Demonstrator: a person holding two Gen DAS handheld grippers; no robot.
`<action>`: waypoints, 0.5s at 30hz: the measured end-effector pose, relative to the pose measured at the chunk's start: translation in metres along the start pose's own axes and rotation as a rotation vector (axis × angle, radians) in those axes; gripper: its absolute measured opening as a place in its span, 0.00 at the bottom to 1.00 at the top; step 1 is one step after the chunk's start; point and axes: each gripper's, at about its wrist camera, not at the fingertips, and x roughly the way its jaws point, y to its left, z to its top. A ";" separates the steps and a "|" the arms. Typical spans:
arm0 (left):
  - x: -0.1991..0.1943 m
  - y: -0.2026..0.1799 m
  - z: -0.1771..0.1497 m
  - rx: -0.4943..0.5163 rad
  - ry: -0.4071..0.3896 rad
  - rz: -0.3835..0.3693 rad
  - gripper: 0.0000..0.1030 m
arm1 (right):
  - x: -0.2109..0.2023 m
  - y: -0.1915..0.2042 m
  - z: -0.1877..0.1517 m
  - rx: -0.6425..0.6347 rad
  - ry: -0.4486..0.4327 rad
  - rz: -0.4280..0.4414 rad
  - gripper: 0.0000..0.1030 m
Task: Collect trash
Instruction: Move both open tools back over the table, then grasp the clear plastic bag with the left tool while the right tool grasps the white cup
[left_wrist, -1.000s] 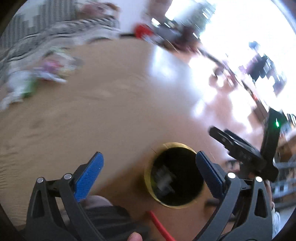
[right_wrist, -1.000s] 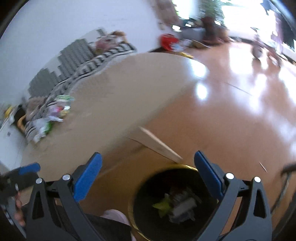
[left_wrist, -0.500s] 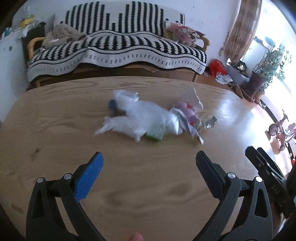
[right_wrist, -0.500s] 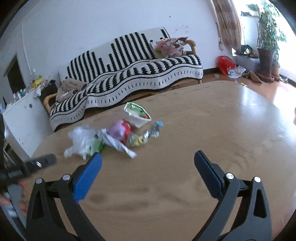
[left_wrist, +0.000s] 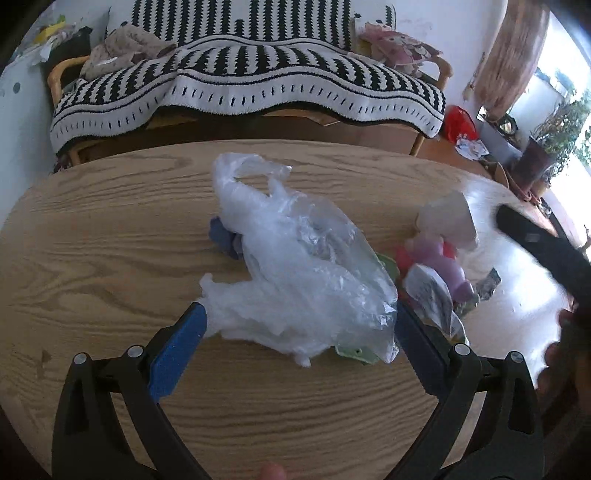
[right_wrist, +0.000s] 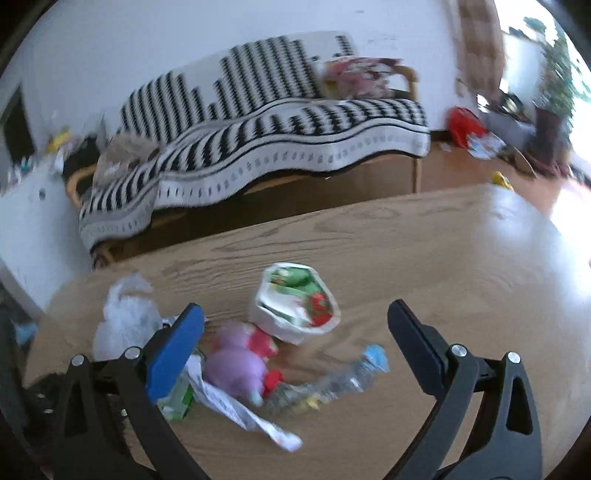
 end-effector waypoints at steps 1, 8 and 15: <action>0.001 0.002 0.003 -0.007 -0.002 -0.011 0.94 | 0.008 0.007 0.003 -0.028 0.010 -0.006 0.93; -0.005 0.004 0.015 -0.029 -0.015 -0.106 0.94 | 0.062 0.022 0.006 -0.082 0.107 -0.037 0.66; 0.021 0.005 0.021 -0.046 0.003 -0.103 0.91 | 0.071 0.011 -0.003 -0.071 0.111 -0.012 0.49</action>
